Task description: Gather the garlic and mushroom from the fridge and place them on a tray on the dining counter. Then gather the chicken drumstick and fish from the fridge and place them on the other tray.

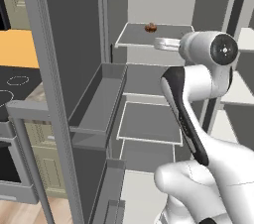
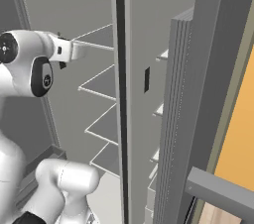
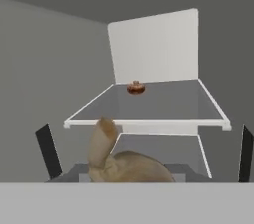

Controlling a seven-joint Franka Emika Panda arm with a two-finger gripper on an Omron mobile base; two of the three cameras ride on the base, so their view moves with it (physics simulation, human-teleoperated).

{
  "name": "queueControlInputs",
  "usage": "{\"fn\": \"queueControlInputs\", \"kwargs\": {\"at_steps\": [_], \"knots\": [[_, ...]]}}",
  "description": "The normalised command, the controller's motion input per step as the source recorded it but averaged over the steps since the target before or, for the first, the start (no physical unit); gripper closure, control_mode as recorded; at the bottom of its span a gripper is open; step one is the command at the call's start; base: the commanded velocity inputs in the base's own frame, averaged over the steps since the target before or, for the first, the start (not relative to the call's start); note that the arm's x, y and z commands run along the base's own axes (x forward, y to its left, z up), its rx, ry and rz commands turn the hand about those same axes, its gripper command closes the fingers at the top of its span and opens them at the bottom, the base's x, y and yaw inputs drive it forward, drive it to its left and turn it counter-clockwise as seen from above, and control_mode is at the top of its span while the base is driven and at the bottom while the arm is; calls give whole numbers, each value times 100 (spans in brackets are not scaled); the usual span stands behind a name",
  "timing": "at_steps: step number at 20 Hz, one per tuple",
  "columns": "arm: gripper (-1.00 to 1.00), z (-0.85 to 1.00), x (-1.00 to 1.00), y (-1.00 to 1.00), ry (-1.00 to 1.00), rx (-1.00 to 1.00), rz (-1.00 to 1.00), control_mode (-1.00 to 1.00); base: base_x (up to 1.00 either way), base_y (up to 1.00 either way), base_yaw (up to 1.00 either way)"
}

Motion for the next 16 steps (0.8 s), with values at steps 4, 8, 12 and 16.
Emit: {"fn": "queueControlInputs", "kwargs": {"at_steps": [4, 8, 12, 16], "knots": [[100, 0, -100, 12, 0, 1, 0, -100, 0, 0, 0], [100, 0, -100, 10, 1, 3, 0, -100, 0, 0, 0], [100, -4, -100, 15, 0, 2, 0, -100, 0, 0, 0], [100, -22, -93, 7, 1, 3, 0, -100, 0, 0, 0]]}}
